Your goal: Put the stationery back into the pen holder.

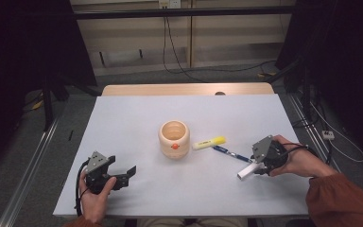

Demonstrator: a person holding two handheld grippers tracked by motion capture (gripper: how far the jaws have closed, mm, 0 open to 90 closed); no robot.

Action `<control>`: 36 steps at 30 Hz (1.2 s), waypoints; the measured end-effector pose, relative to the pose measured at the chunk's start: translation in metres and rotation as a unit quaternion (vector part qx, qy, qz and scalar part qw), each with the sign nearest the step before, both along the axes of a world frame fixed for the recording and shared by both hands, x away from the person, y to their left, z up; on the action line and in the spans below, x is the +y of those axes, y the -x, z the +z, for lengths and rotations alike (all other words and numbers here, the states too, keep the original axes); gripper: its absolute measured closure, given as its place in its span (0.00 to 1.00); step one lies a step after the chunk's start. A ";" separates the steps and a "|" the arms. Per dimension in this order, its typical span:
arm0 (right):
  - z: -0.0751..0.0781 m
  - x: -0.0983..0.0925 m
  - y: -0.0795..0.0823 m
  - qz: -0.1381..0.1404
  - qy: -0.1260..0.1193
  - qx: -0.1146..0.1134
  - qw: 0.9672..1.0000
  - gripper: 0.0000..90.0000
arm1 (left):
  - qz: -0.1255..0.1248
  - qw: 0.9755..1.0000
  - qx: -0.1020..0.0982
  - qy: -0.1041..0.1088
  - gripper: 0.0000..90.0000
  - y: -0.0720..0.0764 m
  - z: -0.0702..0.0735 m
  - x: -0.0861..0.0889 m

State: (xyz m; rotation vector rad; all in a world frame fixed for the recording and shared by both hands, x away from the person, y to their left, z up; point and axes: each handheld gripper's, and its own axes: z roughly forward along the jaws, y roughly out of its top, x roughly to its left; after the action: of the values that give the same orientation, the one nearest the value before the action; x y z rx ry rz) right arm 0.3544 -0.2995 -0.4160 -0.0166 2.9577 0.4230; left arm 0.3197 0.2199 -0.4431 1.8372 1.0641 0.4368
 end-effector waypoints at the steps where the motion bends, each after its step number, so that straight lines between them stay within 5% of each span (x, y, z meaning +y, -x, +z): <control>1: -0.001 0.000 -0.001 0.002 0.004 -0.001 1.000 0.53 | 0.000 1.000 0.000 0.000 0.09 0.000 0.000 0.000; 11: -0.009 0.004 -0.002 0.019 0.032 0.012 0.999 0.65 | 0.002 1.000 0.000 0.001 0.09 0.000 0.000 0.001; 22: -0.010 0.002 -0.001 0.022 0.022 0.022 0.999 0.75 | 0.002 1.000 -0.001 0.001 0.09 0.000 0.000 0.001; 36: -0.005 -0.007 0.007 -0.071 -0.049 0.050 0.995 0.75 | 0.003 1.000 -0.003 0.008 0.09 0.001 0.002 0.002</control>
State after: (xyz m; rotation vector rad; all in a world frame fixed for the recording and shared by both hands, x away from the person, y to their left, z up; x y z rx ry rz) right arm 0.3477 -0.3062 -0.4205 0.2329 3.0058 0.5649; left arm 0.3190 0.2217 -0.4415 1.8185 1.0658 0.4349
